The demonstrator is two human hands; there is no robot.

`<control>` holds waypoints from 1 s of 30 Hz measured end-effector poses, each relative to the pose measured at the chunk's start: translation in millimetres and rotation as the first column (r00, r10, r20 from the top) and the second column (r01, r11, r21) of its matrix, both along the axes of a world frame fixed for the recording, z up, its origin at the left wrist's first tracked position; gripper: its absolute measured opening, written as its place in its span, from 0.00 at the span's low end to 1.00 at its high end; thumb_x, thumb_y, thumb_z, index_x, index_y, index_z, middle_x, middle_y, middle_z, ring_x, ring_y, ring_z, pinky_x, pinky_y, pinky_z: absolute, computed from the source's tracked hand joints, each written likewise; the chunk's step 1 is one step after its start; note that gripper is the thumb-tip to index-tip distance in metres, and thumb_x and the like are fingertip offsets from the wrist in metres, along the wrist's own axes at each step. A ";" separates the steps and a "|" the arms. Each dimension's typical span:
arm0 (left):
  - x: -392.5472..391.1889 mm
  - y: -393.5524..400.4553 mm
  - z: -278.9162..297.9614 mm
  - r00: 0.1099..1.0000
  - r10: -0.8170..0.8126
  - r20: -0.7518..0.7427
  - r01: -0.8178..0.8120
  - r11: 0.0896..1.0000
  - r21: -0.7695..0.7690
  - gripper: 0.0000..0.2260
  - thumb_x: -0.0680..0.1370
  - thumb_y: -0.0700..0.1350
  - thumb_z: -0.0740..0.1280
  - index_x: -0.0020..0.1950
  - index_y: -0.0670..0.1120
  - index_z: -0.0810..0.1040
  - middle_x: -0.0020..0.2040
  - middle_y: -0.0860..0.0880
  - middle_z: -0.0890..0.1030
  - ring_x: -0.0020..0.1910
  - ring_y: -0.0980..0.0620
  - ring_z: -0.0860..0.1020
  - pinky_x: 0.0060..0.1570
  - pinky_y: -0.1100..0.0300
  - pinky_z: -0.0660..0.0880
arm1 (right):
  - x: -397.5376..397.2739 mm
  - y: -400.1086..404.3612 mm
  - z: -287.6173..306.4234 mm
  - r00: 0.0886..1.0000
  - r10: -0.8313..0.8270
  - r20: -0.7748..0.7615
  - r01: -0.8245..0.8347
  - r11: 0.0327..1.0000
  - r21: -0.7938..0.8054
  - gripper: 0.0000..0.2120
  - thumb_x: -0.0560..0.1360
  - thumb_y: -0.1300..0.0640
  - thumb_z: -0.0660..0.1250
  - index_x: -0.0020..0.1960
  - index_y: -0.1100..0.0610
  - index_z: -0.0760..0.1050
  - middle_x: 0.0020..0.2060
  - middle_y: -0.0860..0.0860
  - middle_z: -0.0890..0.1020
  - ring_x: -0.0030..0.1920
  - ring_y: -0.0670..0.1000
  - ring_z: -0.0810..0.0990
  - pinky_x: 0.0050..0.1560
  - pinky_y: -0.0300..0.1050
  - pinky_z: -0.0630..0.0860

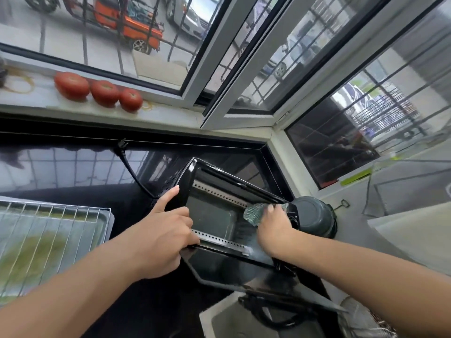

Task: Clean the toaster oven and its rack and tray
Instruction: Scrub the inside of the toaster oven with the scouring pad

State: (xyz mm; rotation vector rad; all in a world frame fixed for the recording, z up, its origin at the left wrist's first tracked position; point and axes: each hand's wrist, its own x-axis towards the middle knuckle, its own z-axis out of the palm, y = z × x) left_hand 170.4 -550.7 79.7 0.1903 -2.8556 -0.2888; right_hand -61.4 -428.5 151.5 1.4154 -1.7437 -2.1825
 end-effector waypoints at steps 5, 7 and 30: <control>-3.8 0.2 1.2 1.000 -0.008 -0.008 0.008 1.000 0.001 0.06 0.70 0.49 0.73 0.39 0.61 0.80 0.29 0.59 0.64 0.41 0.60 0.70 0.79 0.38 0.43 | -8.7 2.3 -14.7 0.987 0.062 0.147 -0.053 0.996 -0.068 0.17 0.80 0.56 0.59 0.66 0.55 0.76 0.63 0.55 0.78 0.61 0.58 0.74 0.56 0.51 0.70; -3.0 2.1 0.8 1.000 -0.006 -0.007 0.006 1.000 -0.007 0.06 0.70 0.49 0.73 0.38 0.60 0.79 0.29 0.58 0.64 0.40 0.59 0.70 0.79 0.37 0.44 | -6.9 12.4 -7.7 0.971 0.025 0.238 -0.026 1.000 0.002 0.19 0.79 0.56 0.61 0.70 0.56 0.73 0.67 0.58 0.73 0.65 0.59 0.72 0.63 0.53 0.71; 5.5 10.6 -2.9 1.000 0.002 0.016 -0.003 1.000 0.023 0.04 0.73 0.49 0.72 0.44 0.60 0.82 0.32 0.59 0.68 0.45 0.60 0.71 0.79 0.39 0.37 | -0.8 14.8 -7.9 0.909 -0.088 0.406 -0.008 0.973 0.229 0.18 0.76 0.63 0.63 0.66 0.62 0.74 0.66 0.58 0.72 0.64 0.60 0.66 0.63 0.56 0.70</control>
